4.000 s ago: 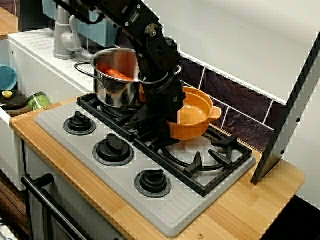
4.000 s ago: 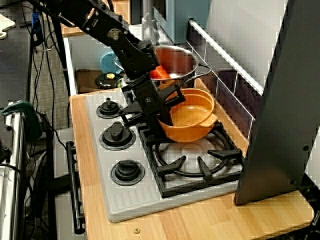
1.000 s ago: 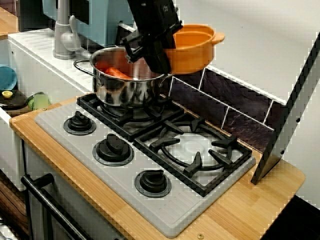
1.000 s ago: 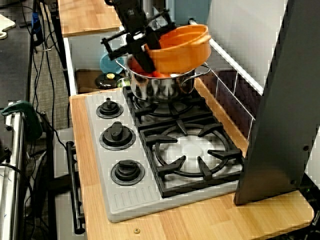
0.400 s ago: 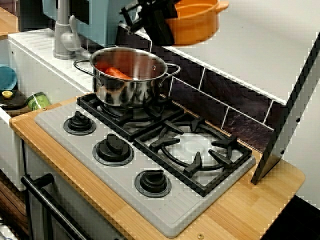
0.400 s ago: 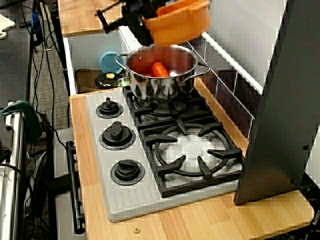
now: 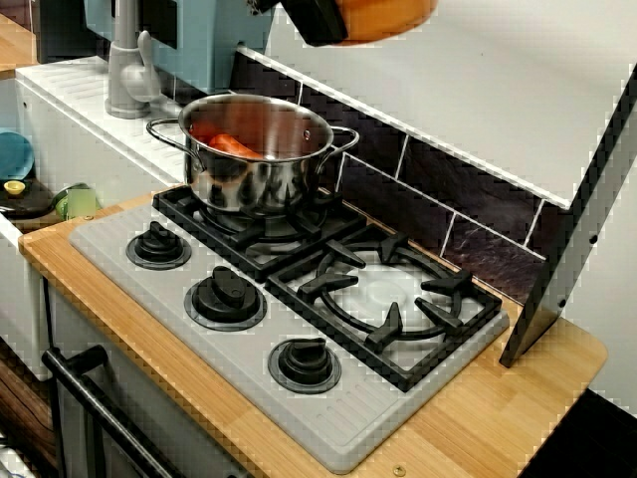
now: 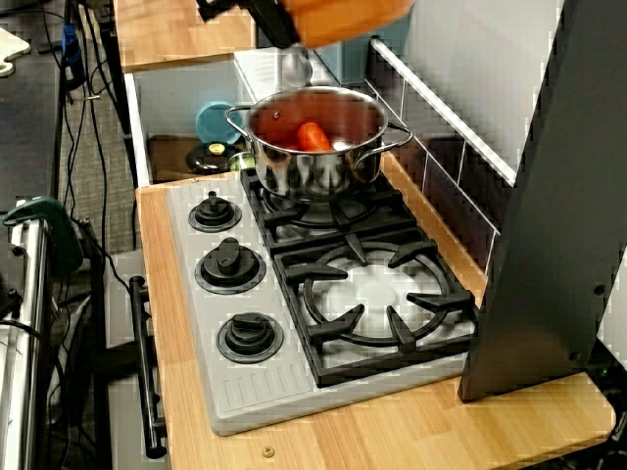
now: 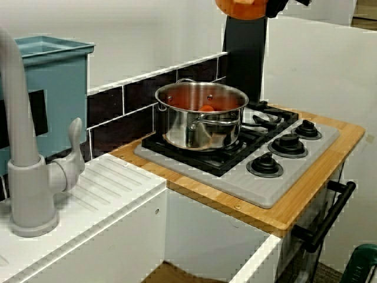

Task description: Lift pot from stove

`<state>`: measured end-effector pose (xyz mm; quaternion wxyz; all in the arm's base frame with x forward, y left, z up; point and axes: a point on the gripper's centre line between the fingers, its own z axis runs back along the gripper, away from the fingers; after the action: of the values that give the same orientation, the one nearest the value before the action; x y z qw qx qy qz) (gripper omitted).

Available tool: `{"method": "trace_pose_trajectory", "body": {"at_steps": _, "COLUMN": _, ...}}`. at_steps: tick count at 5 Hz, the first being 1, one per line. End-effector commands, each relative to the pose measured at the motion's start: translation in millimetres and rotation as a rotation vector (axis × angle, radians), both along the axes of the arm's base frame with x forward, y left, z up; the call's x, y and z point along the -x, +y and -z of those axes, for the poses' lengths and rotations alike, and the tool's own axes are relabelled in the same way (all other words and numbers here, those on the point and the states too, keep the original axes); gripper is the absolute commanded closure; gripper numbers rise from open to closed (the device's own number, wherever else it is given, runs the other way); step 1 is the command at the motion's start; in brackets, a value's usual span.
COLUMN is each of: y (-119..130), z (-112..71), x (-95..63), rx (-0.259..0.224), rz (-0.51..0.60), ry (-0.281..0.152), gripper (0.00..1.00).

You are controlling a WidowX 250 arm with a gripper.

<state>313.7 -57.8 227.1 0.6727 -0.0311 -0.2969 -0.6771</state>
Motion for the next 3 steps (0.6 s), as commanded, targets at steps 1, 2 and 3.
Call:
{"method": "trace_pose_trajectory", "body": {"at_steps": 1, "y": 4.4, "z": -18.4, "x": -1.0, "rx": -0.001, "rz": -0.008, "ry": -0.066, "gripper": 1.00}}
{"method": "trace_pose_trajectory", "body": {"at_steps": 2, "y": 3.6, "z": -17.5, "x": -0.8, "rx": -0.003, "rz": -0.005, "ry": -0.066, "gripper": 1.00}}
{"method": "trace_pose_trajectory", "body": {"at_steps": 3, "y": 3.1, "z": -16.0, "x": 0.1, "rx": -0.005, "rz": -0.003, "ry": -0.064, "gripper": 1.00}}
